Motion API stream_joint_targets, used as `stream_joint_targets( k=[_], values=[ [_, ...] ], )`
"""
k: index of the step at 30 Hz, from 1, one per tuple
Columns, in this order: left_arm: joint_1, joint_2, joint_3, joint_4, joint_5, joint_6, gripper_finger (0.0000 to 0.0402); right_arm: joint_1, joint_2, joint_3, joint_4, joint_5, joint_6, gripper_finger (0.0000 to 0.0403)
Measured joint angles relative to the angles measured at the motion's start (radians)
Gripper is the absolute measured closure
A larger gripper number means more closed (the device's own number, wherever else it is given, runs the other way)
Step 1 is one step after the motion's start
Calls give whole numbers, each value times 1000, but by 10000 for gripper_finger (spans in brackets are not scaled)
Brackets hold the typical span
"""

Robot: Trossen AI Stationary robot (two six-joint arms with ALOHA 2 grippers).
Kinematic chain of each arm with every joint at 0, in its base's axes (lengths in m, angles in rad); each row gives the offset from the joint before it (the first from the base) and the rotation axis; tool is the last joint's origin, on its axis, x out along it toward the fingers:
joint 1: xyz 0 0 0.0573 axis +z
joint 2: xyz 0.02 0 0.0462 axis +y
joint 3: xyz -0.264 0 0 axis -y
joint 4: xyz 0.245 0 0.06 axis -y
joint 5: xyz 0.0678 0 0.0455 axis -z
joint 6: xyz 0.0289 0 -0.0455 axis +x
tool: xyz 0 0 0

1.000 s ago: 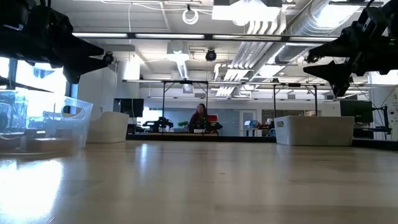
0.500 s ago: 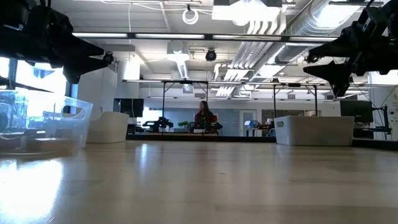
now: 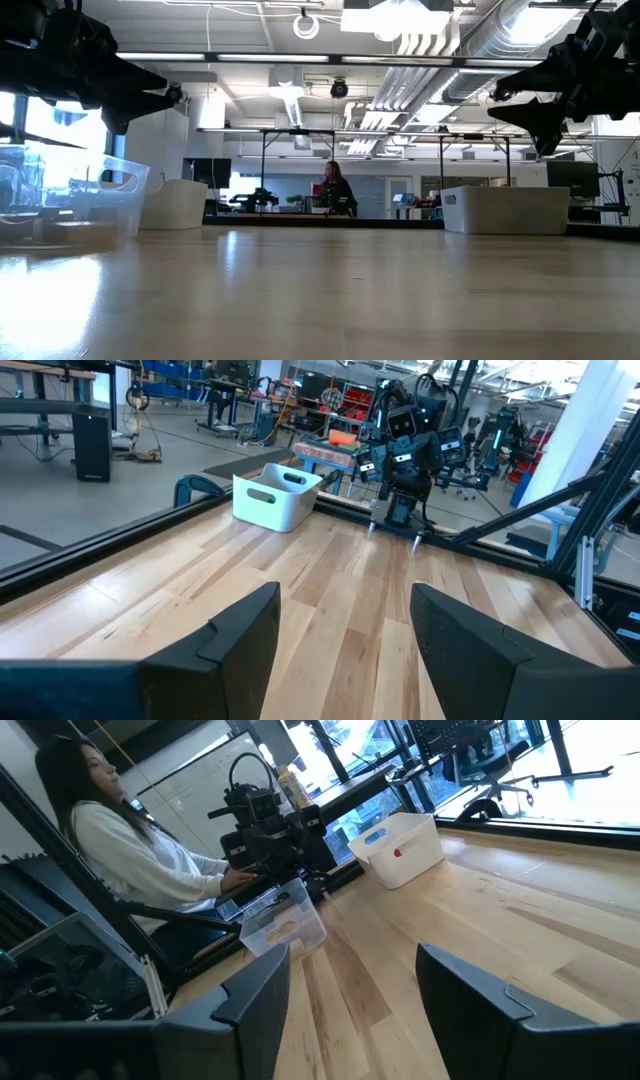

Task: Sort & place blocks by color
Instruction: Return to Home Position

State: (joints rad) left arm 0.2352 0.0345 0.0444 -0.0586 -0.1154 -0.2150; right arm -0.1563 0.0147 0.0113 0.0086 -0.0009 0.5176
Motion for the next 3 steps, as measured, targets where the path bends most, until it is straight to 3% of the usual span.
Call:
stream_joint_targets(
  k=[3],
  values=[
    [0, 0, 0, 0, 0, -1, 188, 0, 0, 0, 0, 0, 1, 199]
  ],
)
